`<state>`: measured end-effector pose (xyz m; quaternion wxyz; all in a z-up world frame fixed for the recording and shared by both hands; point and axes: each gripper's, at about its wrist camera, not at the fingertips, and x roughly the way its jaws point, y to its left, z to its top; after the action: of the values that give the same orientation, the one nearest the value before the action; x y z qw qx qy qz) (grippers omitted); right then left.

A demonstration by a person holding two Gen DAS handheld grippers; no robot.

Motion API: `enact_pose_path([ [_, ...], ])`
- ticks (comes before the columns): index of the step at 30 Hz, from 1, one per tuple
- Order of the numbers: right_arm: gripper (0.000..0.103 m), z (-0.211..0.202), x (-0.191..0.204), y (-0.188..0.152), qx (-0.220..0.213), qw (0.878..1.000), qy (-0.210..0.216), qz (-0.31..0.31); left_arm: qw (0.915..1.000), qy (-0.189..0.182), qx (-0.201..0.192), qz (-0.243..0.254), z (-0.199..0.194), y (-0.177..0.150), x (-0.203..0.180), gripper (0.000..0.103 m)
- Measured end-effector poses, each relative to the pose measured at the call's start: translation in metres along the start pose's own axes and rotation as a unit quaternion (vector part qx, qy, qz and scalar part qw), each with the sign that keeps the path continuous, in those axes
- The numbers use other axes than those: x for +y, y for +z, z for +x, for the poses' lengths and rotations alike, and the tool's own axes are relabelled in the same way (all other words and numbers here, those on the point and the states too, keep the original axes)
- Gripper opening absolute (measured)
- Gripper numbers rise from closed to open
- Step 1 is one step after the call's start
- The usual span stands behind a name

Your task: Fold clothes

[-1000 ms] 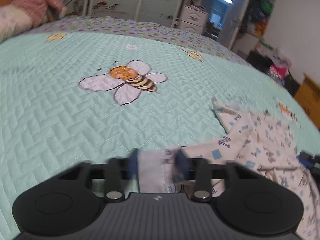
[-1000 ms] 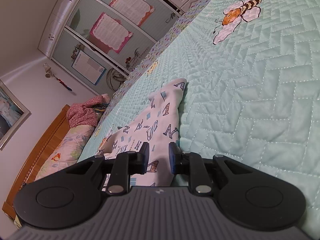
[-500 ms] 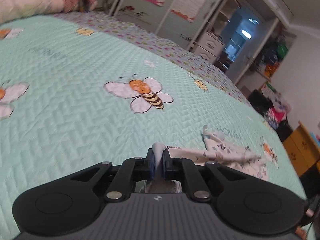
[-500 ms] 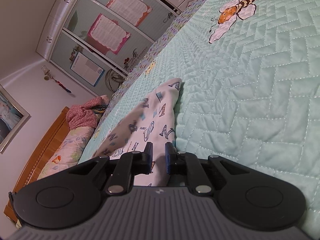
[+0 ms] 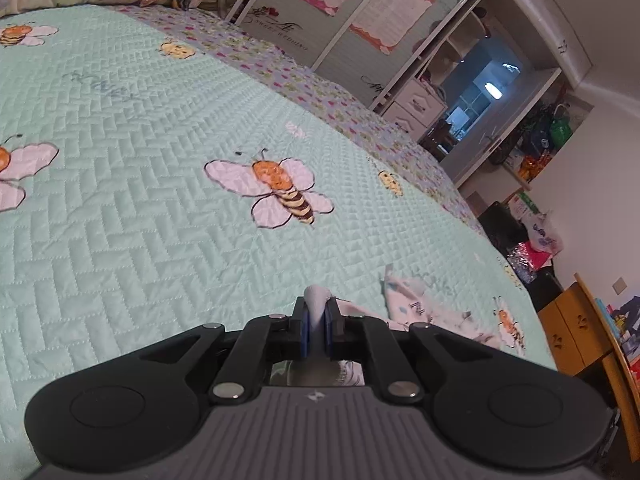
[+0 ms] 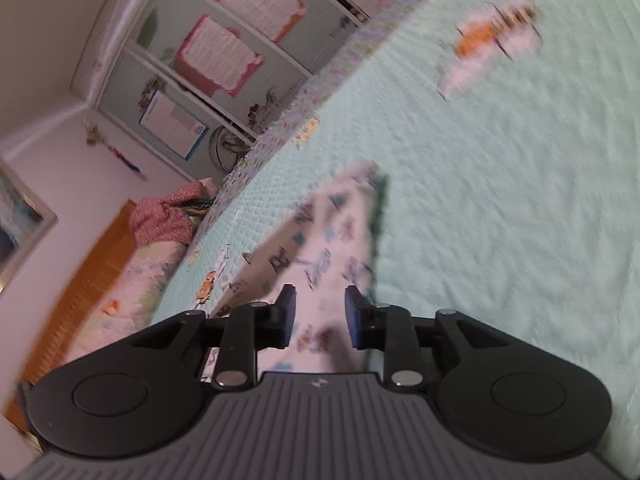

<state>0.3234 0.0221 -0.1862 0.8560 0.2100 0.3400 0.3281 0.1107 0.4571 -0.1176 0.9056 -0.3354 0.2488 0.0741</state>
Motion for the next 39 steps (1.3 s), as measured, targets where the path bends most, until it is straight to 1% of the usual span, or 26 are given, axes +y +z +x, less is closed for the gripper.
enact_pose_path([
  [3, 0.03, 0.012, 0.018, 0.011, 0.011, 0.998, -0.022, -0.05, 0.9996, -0.016, 0.011, -0.022, 0.0, 0.009, 0.0, 0.007],
  [7, 0.03, 0.029, 0.04, 0.026, 0.028, 0.992, -0.052, -0.115, 0.9981, -0.042, 0.016, -0.043, -0.003, 0.026, -0.004, 0.007],
  [9, 0.03, 0.045, 0.045, 0.031, 0.036, 0.989, -0.067, -0.125, 0.9973, -0.05, 0.019, -0.049, -0.005, 0.034, -0.007, 0.007],
  [12, 0.031, 0.051, 0.053, 0.038, 0.024, 0.991, -0.053, -0.12, 0.9953, -0.058, 0.026, -0.073, -0.011, 0.039, -0.006, 0.007],
  [15, 0.039, 0.055, 0.064, 0.043, 0.014, 0.991, -0.048, -0.126, 0.9914, -0.071, 0.031, -0.105, -0.019, 0.038, -0.002, 0.007],
  [20, 0.04, 0.071, 0.064, 0.04, 0.029, 0.989, -0.043, -0.135, 0.9821, -0.093, 0.041, -0.159, -0.032, 0.037, 0.004, 0.007],
  [22, 0.04, 0.075, 0.06, 0.035, 0.035, 0.99, -0.031, -0.132, 0.9819, -0.083, 0.051, -0.163, -0.027, 0.032, 0.01, 0.007],
  [23, 0.04, 0.072, 0.057, 0.035, 0.029, 0.992, -0.022, -0.124, 0.9821, -0.076, 0.056, -0.163, -0.023, 0.03, 0.014, 0.007],
  [26, 0.04, 0.05, 0.047, 0.034, -0.007, 0.997, 0.008, -0.081, 0.9822, -0.057, 0.073, -0.163, -0.013, 0.022, 0.025, 0.007],
  [27, 0.04, 0.04, 0.043, 0.034, -0.017, 0.997, 0.009, -0.072, 0.983, -0.046, 0.076, -0.161, -0.01, 0.019, 0.028, 0.007],
  [30, 0.041, 0.017, 0.035, 0.034, -0.035, 0.997, 0.003, -0.063, 0.9816, -0.035, 0.082, -0.168, 0.0, 0.012, 0.039, 0.007],
  [31, 0.045, 0.015, 0.032, 0.034, -0.029, 0.997, -0.005, -0.065, 0.981, -0.032, 0.084, -0.172, 0.003, 0.009, 0.042, 0.007],
  [32, 0.047, 0.014, 0.029, 0.035, -0.021, 0.997, -0.017, -0.068, 0.9808, -0.032, 0.085, -0.172, 0.007, 0.007, 0.045, 0.007],
  [33, 0.047, 0.017, 0.023, 0.036, -0.009, 0.997, -0.041, -0.07, 0.9807, -0.034, 0.087, -0.172, 0.011, 0.005, 0.048, 0.008],
  [34, 0.046, 0.02, 0.014, 0.037, 0.0, 0.997, -0.056, -0.059, 0.9804, -0.034, 0.088, -0.173, 0.016, 0.002, 0.051, 0.008],
  [35, 0.046, 0.02, 0.005, 0.038, 0.004, 0.997, -0.068, -0.044, 0.9804, -0.028, 0.086, -0.175, 0.021, 0.0, 0.054, 0.01],
  [36, 0.046, 0.014, -0.004, 0.039, -0.006, 0.997, -0.068, -0.017, 0.9804, -0.019, 0.083, -0.178, 0.025, -0.002, 0.058, 0.013],
  [37, 0.046, 0.006, -0.009, 0.038, -0.016, 0.998, -0.065, 0.002, 0.9809, -0.008, 0.078, -0.178, 0.028, -0.003, 0.061, 0.02],
  [38, 0.046, -0.003, -0.014, 0.038, -0.027, 0.998, -0.061, 0.021, 0.9814, -0.001, 0.068, -0.18, 0.028, -0.004, 0.064, 0.026],
  [39, 0.047, -0.011, -0.017, 0.036, -0.033, 0.997, -0.058, 0.035, 0.9816, 0.005, 0.058, -0.182, 0.028, -0.005, 0.067, 0.028],
])
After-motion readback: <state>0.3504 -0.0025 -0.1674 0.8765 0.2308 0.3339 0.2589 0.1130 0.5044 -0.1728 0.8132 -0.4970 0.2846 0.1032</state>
